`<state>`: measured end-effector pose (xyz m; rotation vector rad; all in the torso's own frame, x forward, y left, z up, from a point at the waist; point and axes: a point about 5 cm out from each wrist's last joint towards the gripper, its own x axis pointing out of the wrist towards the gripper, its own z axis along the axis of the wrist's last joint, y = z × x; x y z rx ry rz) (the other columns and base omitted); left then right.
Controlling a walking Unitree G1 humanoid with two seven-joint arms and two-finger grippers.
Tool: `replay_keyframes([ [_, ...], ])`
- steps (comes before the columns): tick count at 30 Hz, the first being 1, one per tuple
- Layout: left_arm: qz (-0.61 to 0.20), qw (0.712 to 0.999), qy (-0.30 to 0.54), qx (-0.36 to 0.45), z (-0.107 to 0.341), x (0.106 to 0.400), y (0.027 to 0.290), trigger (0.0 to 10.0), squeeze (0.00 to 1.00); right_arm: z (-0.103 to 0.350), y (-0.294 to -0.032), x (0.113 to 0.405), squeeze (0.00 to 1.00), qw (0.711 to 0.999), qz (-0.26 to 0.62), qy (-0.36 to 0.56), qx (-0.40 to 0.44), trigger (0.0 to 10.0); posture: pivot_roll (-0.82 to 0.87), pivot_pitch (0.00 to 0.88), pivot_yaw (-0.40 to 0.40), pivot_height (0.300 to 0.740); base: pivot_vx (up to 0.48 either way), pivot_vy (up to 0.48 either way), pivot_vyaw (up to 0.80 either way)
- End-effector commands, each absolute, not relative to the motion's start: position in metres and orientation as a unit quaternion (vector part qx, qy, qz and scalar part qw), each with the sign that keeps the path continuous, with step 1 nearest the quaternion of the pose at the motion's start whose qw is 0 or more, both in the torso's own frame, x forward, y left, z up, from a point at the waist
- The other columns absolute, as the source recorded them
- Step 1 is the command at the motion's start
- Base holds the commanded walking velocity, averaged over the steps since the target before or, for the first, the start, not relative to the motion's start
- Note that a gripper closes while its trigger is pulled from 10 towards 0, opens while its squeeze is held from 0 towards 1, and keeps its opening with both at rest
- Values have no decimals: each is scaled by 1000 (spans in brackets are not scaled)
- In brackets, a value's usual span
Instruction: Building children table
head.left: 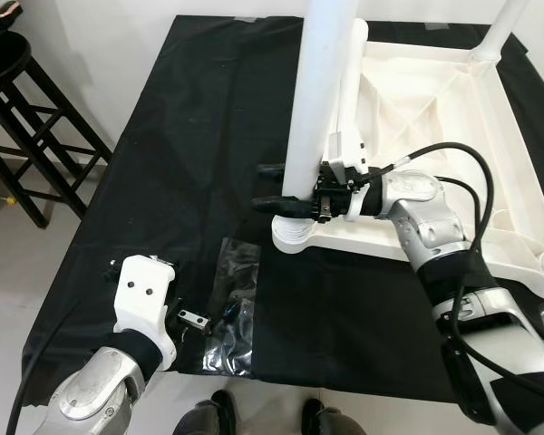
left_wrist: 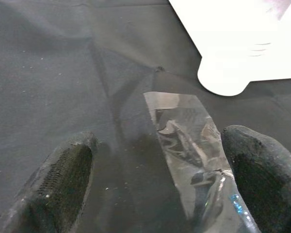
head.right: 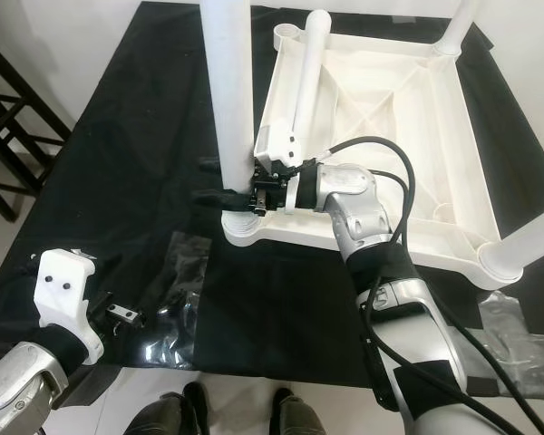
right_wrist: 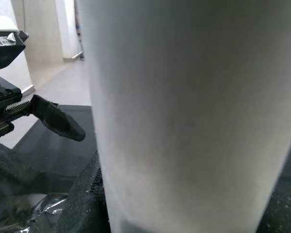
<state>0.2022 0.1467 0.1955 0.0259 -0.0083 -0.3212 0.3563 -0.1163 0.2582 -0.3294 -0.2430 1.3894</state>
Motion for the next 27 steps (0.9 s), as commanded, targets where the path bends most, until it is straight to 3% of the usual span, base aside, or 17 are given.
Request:
replay_keyframes([
  [1,-164,986,5,11,193,199,146,10000,0,203,-129,353,0,764,633,1,-128,10000,22,369,-11,740,0,0,0],
  [10,-165,986,8,10,192,198,145,10000,0,198,-134,351,0,796,600,-3,-81,10000,14,358,-18,740,0,0,0],
  [12,-164,986,8,10,191,198,145,10000,0,194,-131,346,0,841,537,6,-66,10000,-9,349,-47,740,0,0,0],
  [13,-164,986,8,10,191,198,145,10000,0,194,-131,346,0,841,537,6,-66,10000,-9,349,-47,740,0,0,0],
  [14,-163,986,7,9,190,198,144,10000,0,190,-128,337,0,867,494,19,-58,10000,-17,343,-57,740,0,0,0],
  [16,-163,986,7,9,190,198,144,10000,0,190,-128,337,0,867,494,19,-58,10000,-17,343,-57,740,0,0,0],
  [17,-162,987,6,8,190,198,144,10000,0,186,-124,325,0,890,450,27,-62,10000,-22,342,-64,740,0,0,0],
  [18,-162,987,6,8,190,198,144,10000,0,186,-124,325,0,890,450,27,-62,10000,-22,342,-64,740,0,0,0],
  [19,-162,987,5,4,190,198,145,10000,0,173,-108,302,0,932,354,58,-50,10000,-40,332,-77,740,0,0,0],
  [21,-163,987,1,-5,190,200,146,10000,0,163,-100,266,0,979,181,89,-19,10000,-25,315,-57,740,0,0,0],
  [23,-163,987,1,-5,190,200,146,10000,0,163,-100,266,0,979,181,89,-19,10000,-25,315,-57,740,0,0,0],
  [25,-162,987,-10,-3,194,206,153,10000,0,155,-89,253,0,991,91,95,20,10000,-21,300,-36,740,0,0,0],
  [27,-162,987,-18,8,198,211,157,10000,0,153,-82,253,0,993,82,85,24,10000,-12,286,-28,740,0,0,0],
])
